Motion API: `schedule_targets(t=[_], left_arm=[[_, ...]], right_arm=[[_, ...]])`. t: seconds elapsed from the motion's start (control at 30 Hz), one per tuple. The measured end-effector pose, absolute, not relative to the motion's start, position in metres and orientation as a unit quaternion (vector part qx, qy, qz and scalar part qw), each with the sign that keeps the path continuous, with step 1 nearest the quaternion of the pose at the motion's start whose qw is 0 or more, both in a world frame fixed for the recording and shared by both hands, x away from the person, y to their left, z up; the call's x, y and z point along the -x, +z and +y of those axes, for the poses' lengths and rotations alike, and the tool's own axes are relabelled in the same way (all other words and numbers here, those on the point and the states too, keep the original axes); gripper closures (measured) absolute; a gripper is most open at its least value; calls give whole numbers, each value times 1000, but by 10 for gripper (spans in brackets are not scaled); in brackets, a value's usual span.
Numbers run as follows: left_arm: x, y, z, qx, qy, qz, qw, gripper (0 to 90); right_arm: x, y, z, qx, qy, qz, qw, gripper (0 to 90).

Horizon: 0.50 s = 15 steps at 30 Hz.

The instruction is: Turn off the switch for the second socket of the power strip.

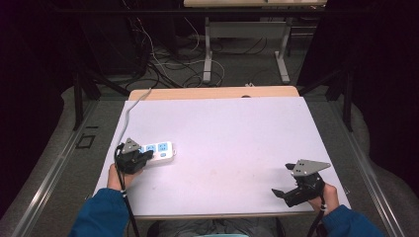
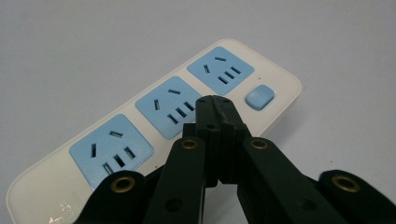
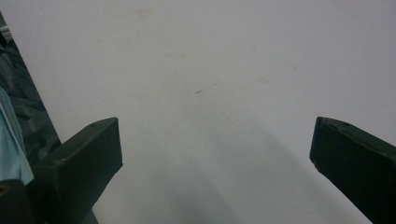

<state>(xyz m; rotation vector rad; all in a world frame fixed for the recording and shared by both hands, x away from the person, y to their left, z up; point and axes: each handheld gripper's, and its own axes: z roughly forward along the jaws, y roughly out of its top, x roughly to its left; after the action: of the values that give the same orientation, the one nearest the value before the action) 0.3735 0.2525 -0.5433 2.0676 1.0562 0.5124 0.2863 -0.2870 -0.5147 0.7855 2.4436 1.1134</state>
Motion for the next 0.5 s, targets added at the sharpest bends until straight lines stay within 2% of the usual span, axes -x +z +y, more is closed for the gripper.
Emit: schedule_targets(t=[0.5], left_arm=[[-373,-545,252,-801,194,423,376,900]], right_arm=[[-286,-515,-287,-276,390,862,171,18]])
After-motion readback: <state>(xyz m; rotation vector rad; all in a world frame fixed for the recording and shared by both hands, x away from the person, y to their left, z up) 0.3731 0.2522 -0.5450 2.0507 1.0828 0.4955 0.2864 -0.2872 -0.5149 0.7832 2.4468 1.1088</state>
